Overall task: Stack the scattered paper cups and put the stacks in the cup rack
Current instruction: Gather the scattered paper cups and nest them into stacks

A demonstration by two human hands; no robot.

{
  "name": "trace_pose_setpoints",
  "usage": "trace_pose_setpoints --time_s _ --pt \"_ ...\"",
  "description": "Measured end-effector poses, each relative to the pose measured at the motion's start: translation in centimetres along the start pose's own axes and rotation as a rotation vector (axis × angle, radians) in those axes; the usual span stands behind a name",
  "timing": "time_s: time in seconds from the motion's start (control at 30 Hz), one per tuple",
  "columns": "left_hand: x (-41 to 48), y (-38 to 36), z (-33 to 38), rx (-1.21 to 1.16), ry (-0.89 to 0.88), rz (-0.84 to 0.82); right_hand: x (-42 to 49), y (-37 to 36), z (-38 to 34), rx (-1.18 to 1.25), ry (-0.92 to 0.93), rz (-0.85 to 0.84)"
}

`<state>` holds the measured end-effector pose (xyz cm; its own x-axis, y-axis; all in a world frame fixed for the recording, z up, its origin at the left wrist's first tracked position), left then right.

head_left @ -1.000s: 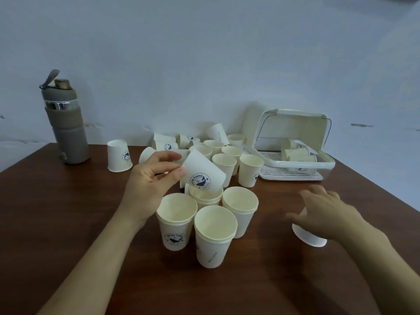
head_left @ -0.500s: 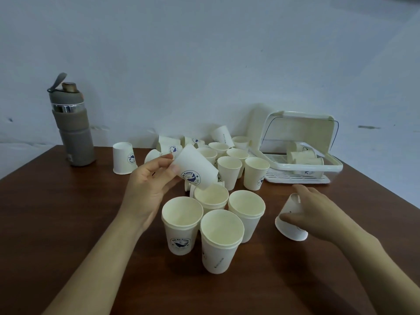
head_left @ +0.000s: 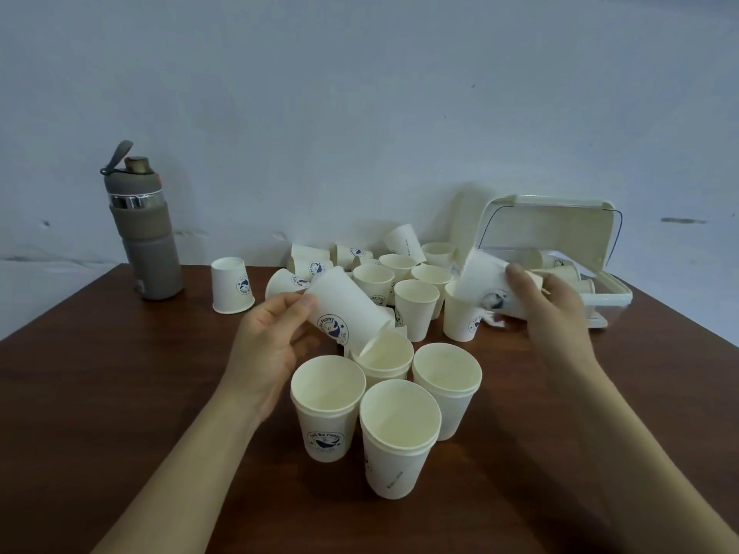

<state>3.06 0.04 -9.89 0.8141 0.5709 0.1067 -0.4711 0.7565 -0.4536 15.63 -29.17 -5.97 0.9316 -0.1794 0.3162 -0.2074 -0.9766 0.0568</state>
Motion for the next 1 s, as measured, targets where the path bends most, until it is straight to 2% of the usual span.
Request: trace_pose_setpoints --time_s 0.1,0.2,0.47,0.6,0.77,1.0 --pt "0.1 0.0 -0.1 -0.012 0.004 -0.004 -0.2 -2.3 1.8 0.367 -0.219 -0.128" --pt "0.2 -0.2 0.1 -0.051 -0.024 -0.026 -0.7 -3.1 3.0 0.475 -0.288 -0.199" --pt "1.9 2.3 0.7 -0.087 -0.172 0.09 -1.4 -3.3 4.4 0.442 -0.278 -0.181" --pt "2.3 3.7 1.4 0.104 -0.253 0.193 -1.2 -3.0 5.3 0.384 -0.22 -0.211" --pt "2.3 3.1 0.1 0.456 -0.252 0.109 -2.0 -3.6 5.8 0.269 -0.241 -0.401" --pt "2.9 3.5 -1.2 0.515 -0.148 0.003 -2.1 -3.8 7.3 0.117 -0.239 -0.553"
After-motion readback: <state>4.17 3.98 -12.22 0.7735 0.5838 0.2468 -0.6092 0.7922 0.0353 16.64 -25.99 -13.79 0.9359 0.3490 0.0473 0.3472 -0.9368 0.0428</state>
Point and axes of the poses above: each hand's wrist, its own x-axis towards the middle knuckle, its own y-axis out of the back of the hand, z = x × y, the point moved 5 cm from there along x, towards the middle knuckle, and after that the axes turned 8 degrees about z, right-handed, at the moved point
